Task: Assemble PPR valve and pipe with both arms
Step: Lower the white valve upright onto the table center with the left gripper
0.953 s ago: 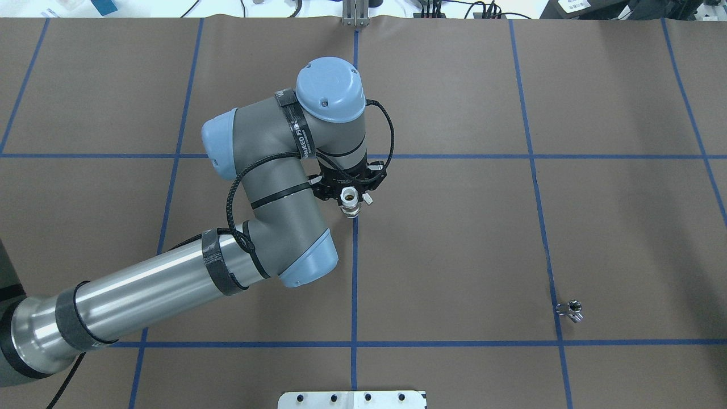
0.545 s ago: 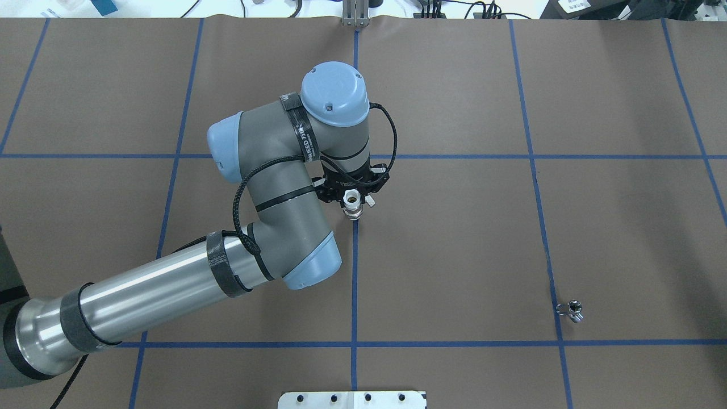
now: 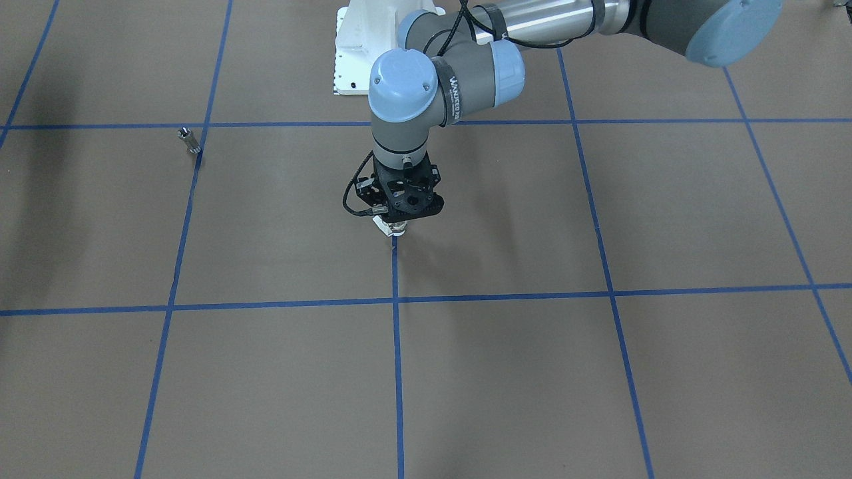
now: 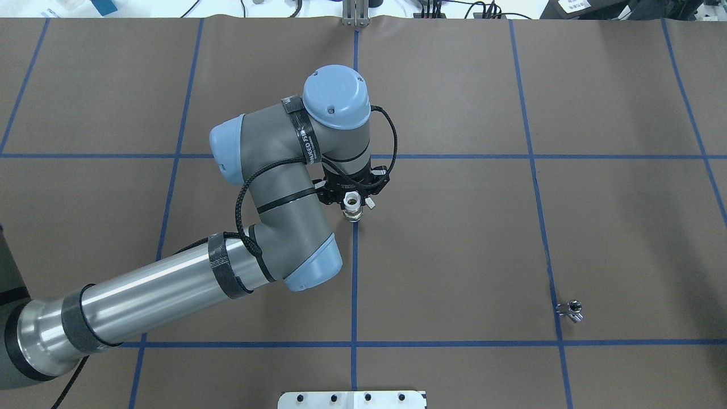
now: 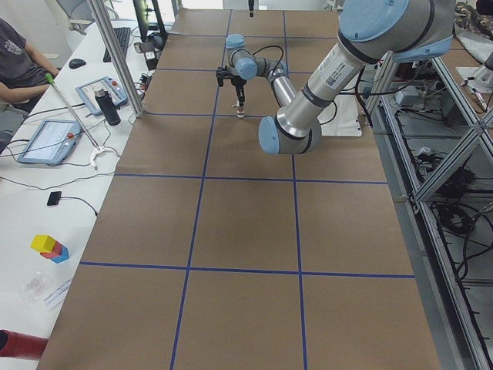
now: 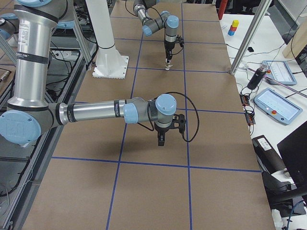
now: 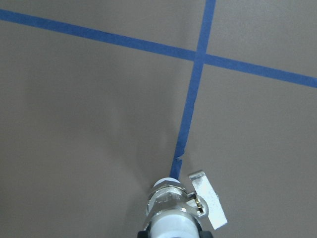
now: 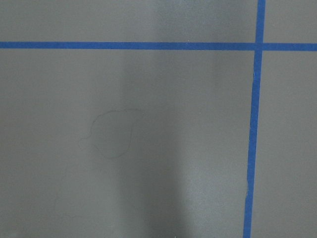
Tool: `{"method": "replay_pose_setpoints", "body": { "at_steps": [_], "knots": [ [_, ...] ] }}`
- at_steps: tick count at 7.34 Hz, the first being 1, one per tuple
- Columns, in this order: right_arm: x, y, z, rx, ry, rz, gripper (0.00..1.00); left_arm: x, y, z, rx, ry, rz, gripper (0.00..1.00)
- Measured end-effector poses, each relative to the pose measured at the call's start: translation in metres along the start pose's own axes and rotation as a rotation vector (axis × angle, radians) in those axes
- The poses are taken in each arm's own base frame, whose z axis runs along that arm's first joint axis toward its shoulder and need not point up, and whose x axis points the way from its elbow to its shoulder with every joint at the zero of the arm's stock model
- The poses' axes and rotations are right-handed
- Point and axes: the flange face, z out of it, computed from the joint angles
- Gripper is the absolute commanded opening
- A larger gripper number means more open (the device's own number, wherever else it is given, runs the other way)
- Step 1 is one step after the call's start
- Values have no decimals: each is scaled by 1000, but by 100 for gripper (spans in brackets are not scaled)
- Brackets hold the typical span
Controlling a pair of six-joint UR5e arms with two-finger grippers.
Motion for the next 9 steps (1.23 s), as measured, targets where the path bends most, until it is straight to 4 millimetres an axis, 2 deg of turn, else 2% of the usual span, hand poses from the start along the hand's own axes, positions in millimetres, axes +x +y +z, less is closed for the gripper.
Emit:
{"method": "replay_pose_setpoints", "body": {
  "at_steps": [1,4,7,9],
  "knots": [
    [0,0,0,0,0,-1,99,0,0,1,-1,-1,0,46],
    [0,0,0,-1,0,-2,99,1,1,1,-1,0,1,55],
    [-1,-1,0,0,1,-4,99,1,2,0,-2,2,8,74],
    [-8,-4,2,2,4,-17,99,-6,10,-21,7,34,21,74]
  ]
}}
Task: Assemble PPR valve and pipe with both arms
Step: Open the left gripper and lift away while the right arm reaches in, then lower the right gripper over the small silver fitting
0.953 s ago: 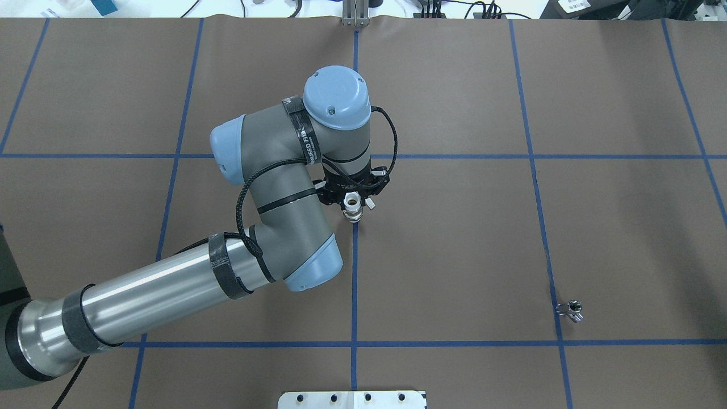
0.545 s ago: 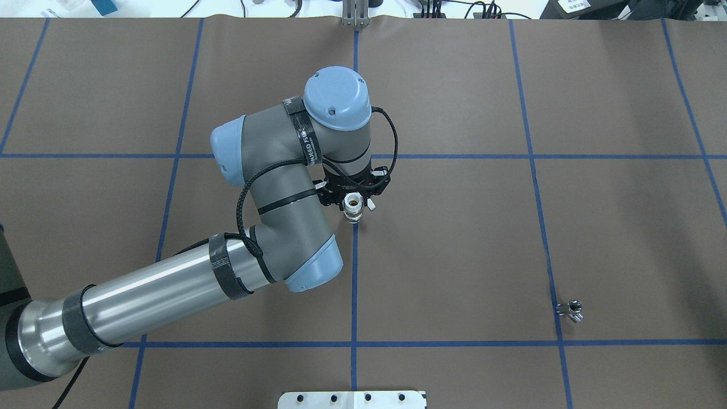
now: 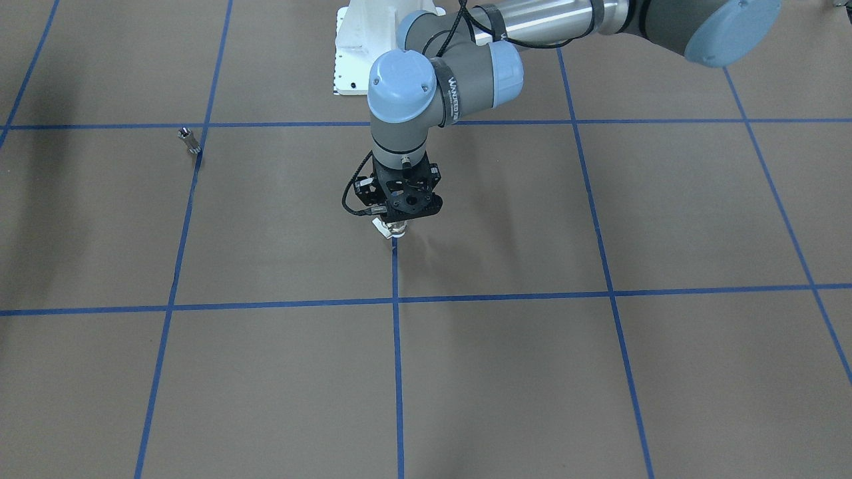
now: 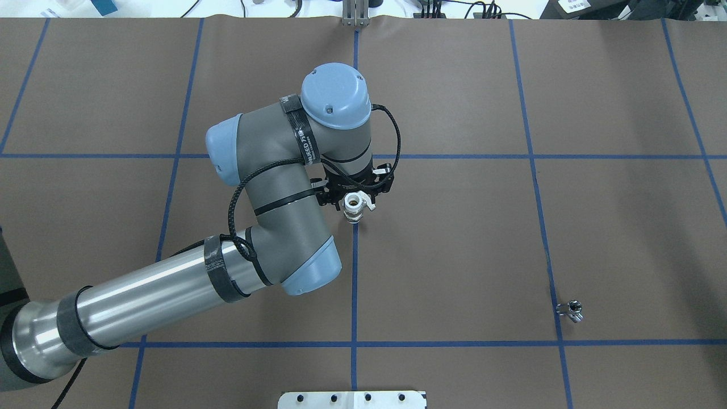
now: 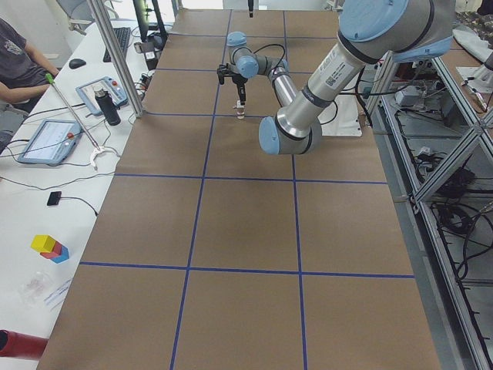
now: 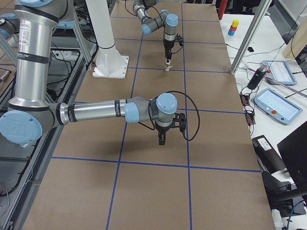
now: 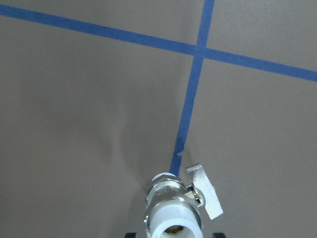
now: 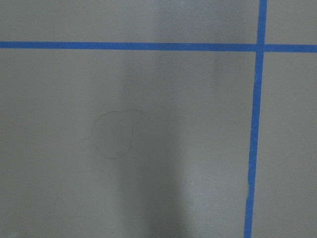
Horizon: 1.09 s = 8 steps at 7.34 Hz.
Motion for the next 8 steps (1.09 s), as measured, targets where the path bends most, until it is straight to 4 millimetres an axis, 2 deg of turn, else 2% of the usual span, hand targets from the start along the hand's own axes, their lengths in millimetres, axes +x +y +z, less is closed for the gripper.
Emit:
{"method": "replay_pose_setpoints", "body": {
  "at_steps": [1,2,3,4,5,6,7,8],
  "knots": [
    [-9,-3,5,6,2,2,99,-22,6,-12,6,20,6,74],
    [-28,-6,14,26,3,30,99,-54,13,-25,15,38,18,74],
    [-60,-9,32,61,3,70,99,-91,21,-39,25,53,43,74],
    [-103,-5,61,94,1,94,99,-129,28,-51,35,61,75,74],
    [-146,6,88,107,-4,90,99,-159,32,-57,41,57,100,74],
    [-184,21,101,106,-22,65,99,-176,33,-59,45,49,110,74],
    [-220,40,109,90,-47,61,99,-183,32,-60,47,45,113,74],
    [-258,66,124,85,-46,61,94,-186,32,-60,48,42,114,74]
  ]
}}
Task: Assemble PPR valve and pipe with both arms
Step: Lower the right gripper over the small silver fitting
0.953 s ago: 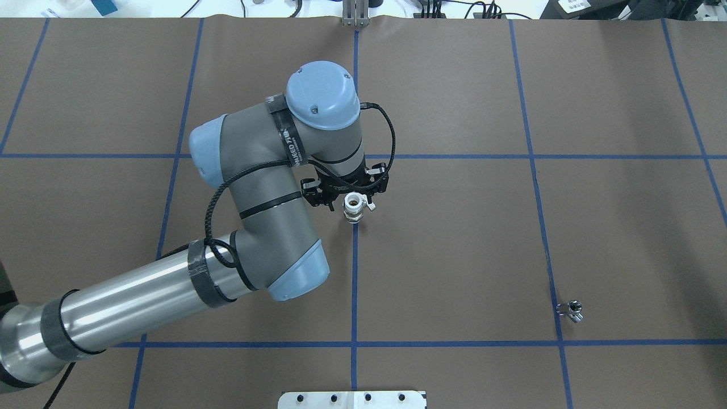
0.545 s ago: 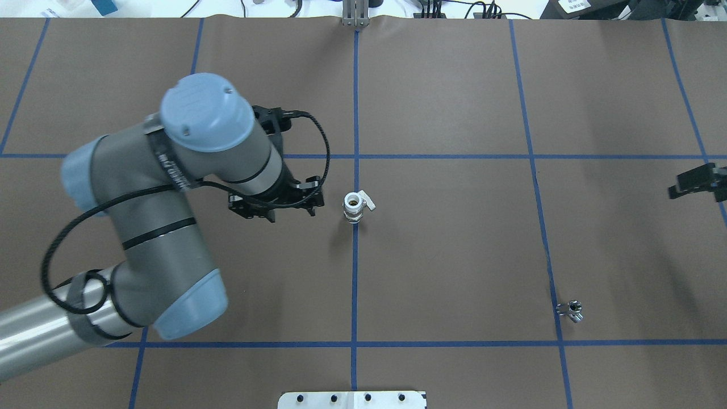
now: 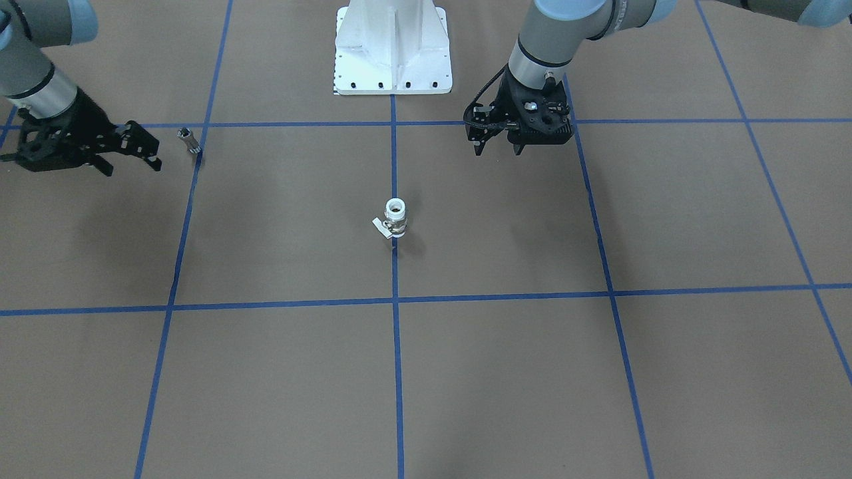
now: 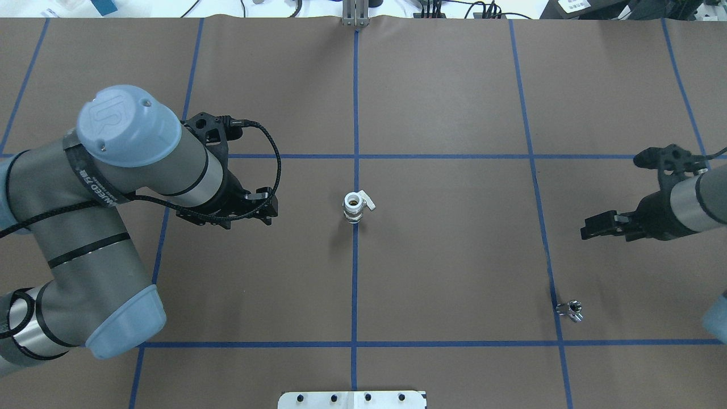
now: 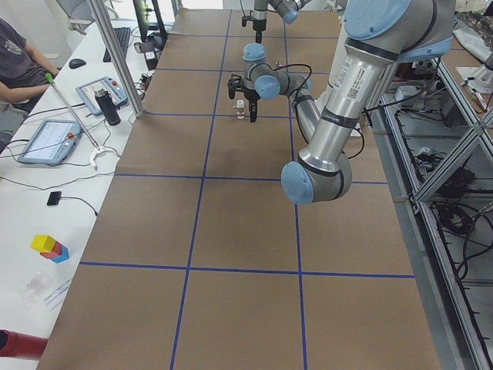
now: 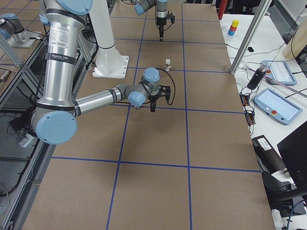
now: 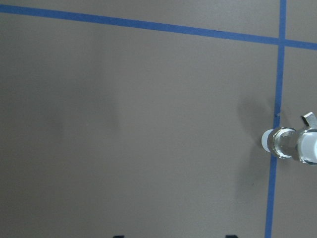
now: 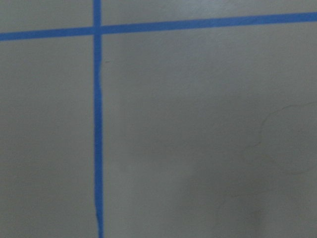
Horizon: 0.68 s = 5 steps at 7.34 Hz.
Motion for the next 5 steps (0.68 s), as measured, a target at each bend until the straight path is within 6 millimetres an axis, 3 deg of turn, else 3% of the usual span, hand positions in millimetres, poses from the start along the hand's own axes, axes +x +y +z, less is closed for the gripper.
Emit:
{"method": "replay_pose_setpoints", "body": {
  "at_steps": [1,2,5],
  "knots": [
    [-25,31,16,26,27,-25,92,-1,0,0,0,-2,0,74],
    [-36,56,20,39,42,-52,92,-2,-1,0,1,-3,-1,74],
    [-36,83,12,-9,39,-75,86,-9,0,4,-3,-13,-7,75]
  ]
}}
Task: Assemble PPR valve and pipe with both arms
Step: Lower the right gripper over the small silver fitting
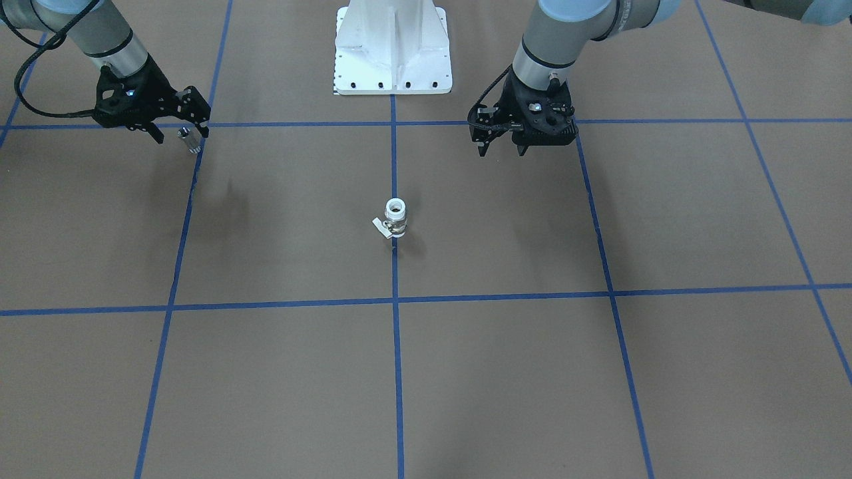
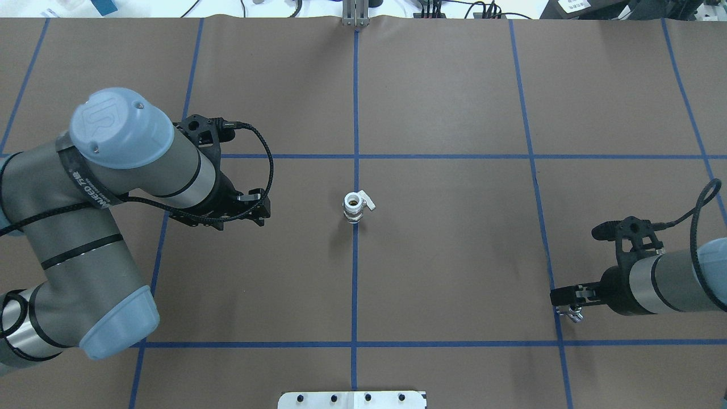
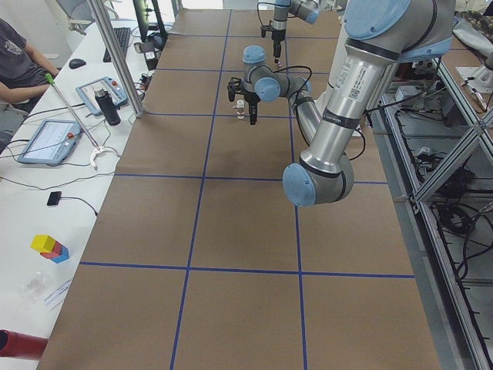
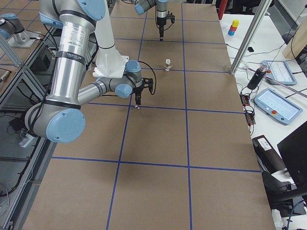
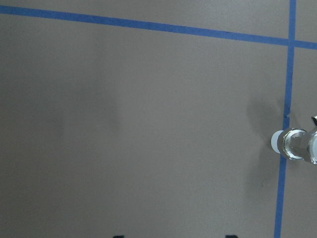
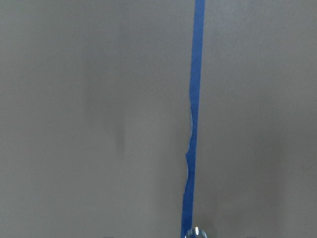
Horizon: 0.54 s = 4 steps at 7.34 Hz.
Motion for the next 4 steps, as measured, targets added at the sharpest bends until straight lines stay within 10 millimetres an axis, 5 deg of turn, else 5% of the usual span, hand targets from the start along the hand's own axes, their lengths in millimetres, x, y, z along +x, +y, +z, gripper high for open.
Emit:
{"method": "replay_pose_setpoints", "body": {
  "at_steps": [4],
  "knots": [
    [4,7,15,-28,20,-15,81,-1,0,0,0,0,0,76]
  ]
}}
